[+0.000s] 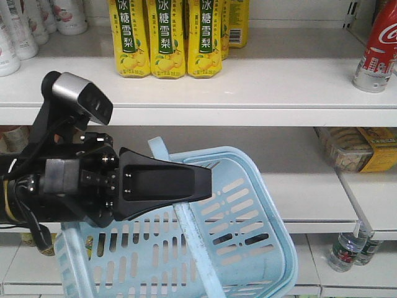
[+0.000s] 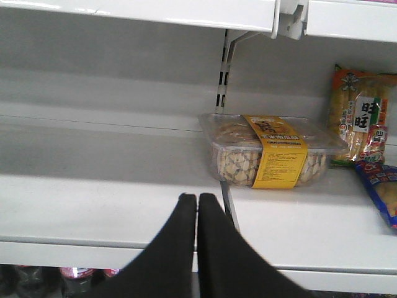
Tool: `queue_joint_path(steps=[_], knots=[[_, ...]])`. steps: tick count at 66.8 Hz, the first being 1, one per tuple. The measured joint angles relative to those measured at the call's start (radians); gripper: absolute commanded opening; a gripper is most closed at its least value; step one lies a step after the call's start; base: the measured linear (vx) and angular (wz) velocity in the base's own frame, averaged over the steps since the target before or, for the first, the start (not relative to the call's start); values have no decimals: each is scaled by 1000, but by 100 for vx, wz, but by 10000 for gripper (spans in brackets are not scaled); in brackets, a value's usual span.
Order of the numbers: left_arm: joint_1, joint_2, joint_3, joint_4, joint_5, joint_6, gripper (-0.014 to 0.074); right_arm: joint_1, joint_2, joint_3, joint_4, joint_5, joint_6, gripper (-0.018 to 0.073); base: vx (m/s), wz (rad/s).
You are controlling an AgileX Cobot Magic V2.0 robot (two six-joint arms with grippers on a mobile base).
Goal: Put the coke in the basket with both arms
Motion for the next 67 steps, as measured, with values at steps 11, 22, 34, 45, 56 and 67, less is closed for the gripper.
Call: queue_joint_path(steps=[11,22,34,45,56,67], knots=[[0,0,0,0,0,0,-6,0,0,0,0,0,0,-5,2,1],[0,0,0,0,0,0,-6,0,0,0,0,0,0,-5,2,0],[0,0,0,0,0,0,-6,0,0,0,0,0,0,-5,3,1],[0,0,0,0,0,0,-6,0,0,0,0,0,0,-5,3,1],[0,0,0,0,0,0,-6,0,0,0,0,0,0,-5,2,1],[0,0,0,0,0,0,-6,0,0,0,0,0,0,-5,2,1]])
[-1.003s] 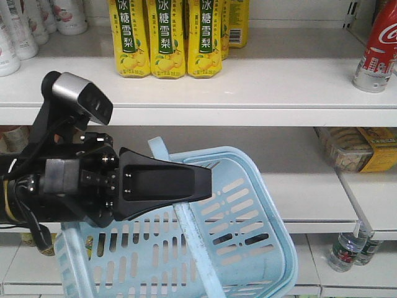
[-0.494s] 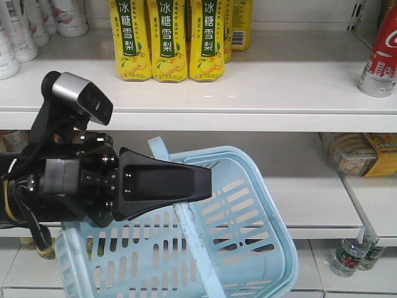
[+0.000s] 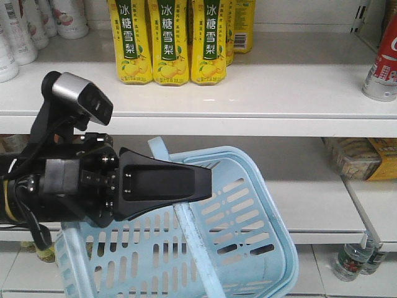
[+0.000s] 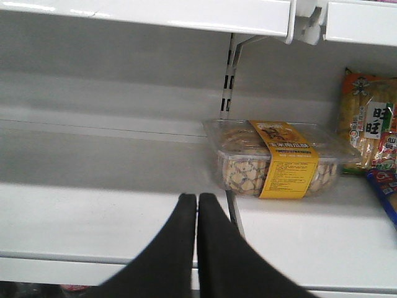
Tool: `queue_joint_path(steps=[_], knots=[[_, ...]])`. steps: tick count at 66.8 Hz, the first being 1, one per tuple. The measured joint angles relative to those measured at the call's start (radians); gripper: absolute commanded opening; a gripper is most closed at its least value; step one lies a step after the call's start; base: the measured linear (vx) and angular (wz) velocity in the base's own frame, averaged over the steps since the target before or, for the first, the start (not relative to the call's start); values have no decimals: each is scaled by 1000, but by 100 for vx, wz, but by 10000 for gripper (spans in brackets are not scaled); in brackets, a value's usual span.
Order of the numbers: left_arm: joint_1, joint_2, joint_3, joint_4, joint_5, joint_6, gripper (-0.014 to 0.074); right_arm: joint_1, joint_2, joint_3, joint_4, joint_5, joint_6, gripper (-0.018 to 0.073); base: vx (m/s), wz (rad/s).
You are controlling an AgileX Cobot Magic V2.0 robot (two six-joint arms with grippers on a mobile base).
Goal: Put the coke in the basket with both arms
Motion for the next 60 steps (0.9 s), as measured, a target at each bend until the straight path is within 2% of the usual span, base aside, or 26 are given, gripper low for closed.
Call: queue_joint_path(steps=[60], knots=[[0,0,0,0,0,0,-6,0,0,0,0,0,0,-5,2,0]])
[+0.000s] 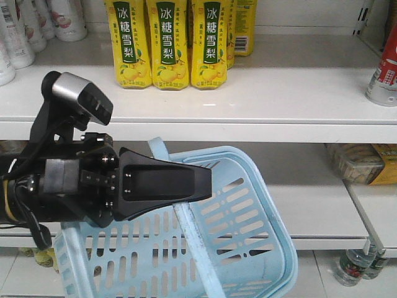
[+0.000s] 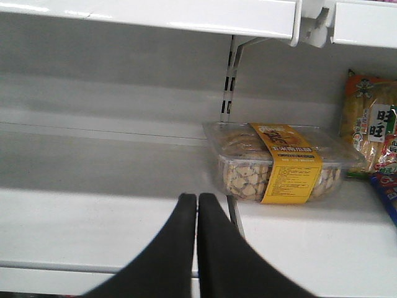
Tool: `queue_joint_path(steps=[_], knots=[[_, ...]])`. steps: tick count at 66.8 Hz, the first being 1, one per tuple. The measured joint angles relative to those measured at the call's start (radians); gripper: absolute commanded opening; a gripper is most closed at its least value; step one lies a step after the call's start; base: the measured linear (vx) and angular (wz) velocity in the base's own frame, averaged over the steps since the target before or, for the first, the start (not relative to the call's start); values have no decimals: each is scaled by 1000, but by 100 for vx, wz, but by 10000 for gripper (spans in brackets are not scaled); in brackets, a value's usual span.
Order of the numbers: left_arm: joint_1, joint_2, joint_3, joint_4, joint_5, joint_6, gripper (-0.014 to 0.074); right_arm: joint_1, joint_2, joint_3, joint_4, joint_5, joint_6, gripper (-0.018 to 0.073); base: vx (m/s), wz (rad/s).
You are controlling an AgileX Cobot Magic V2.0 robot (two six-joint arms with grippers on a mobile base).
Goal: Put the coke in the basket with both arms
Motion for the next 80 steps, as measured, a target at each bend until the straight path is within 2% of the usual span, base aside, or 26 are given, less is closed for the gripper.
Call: queue_joint_path(steps=[80], knots=[[0,0,0,0,0,0,-6,0,0,0,0,0,0,-5,1,0]])
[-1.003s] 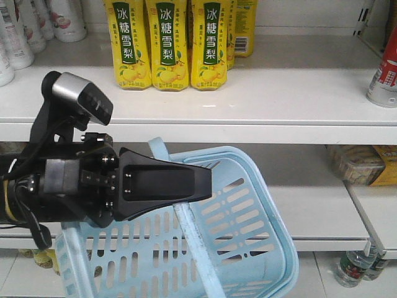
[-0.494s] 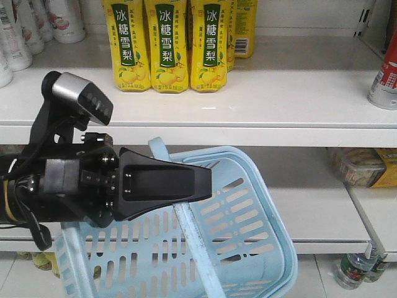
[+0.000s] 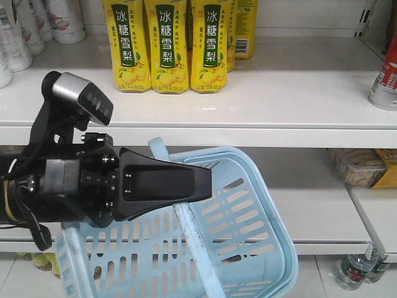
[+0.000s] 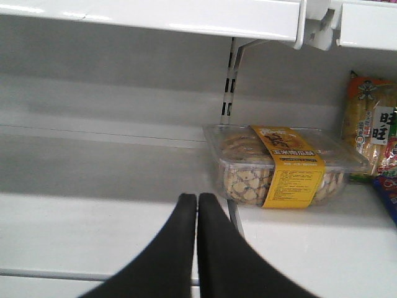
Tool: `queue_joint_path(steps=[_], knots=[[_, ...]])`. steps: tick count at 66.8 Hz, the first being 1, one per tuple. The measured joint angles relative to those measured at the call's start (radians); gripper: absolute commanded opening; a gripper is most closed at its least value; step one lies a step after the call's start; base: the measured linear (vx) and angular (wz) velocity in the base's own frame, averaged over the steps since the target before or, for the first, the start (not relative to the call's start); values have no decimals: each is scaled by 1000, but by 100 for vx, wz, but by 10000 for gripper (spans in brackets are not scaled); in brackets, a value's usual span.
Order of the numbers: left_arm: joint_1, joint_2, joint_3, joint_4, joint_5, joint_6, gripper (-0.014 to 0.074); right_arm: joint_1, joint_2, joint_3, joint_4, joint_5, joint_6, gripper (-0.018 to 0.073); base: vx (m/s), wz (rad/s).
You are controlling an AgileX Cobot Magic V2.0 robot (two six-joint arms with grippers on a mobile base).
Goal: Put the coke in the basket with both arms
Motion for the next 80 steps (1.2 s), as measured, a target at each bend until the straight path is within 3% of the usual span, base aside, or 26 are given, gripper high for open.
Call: queue_joint_path(steps=[80], knots=[[0,0,0,0,0,0,-6,0,0,0,0,0,0,-5,0,0]])
